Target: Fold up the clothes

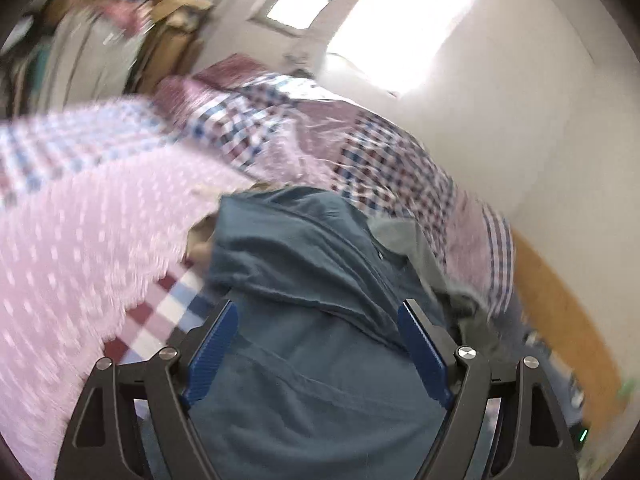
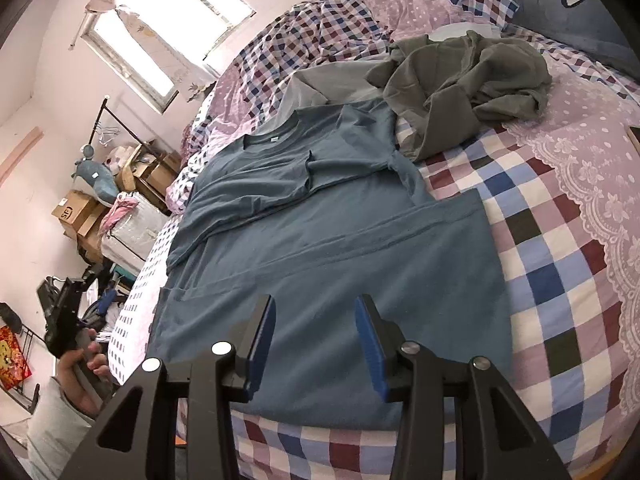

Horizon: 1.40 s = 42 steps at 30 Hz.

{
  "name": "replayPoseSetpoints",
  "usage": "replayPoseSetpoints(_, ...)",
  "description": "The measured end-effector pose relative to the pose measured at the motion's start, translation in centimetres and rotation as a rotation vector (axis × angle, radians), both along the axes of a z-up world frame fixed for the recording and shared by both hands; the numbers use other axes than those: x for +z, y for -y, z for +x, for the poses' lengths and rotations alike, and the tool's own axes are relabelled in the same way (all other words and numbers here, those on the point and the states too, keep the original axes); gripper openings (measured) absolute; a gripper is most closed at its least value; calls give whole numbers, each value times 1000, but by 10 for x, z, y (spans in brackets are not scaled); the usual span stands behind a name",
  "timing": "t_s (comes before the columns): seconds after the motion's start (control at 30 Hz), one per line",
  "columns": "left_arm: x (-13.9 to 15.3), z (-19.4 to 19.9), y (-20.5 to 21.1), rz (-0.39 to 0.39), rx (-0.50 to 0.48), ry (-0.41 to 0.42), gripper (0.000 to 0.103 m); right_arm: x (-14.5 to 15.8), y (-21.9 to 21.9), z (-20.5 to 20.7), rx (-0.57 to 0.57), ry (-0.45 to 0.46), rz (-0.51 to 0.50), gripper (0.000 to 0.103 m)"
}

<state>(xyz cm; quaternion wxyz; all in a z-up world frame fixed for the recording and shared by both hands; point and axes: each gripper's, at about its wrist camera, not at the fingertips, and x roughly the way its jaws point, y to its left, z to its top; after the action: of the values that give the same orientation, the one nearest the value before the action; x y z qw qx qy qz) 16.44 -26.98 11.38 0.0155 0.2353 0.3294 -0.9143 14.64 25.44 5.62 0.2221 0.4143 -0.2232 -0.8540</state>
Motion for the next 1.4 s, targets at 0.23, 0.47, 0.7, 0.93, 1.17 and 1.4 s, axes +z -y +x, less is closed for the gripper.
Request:
replayPoseSetpoints(0.23, -58, -49, 34, 303, 27, 3, 85, -5, 31, -6, 50, -8, 108, 52)
replayPoseSetpoints(0.47, -71, -95, 18, 385, -9, 23, 85, 3, 53, -48, 69, -9, 78, 58)
replayPoseSetpoints(0.7, -57, -118, -22, 391, -140, 44, 85, 23, 93, -160, 171, -5, -11, 60)
replayPoseSetpoints(0.93, -48, -122, -27, 359, -144, 33, 85, 10, 127, -274, 194, 69, 48, 60)
replayPoseSetpoints(1.17, -57, -126, -17, 415, -113, 54, 85, -29, 145, -335, 192, 157, 136, 60)
replayPoseSetpoints(1.4, -63, -134, -21, 447, -94, 65, 85, -41, 166, -346, 259, 117, 230, 58)
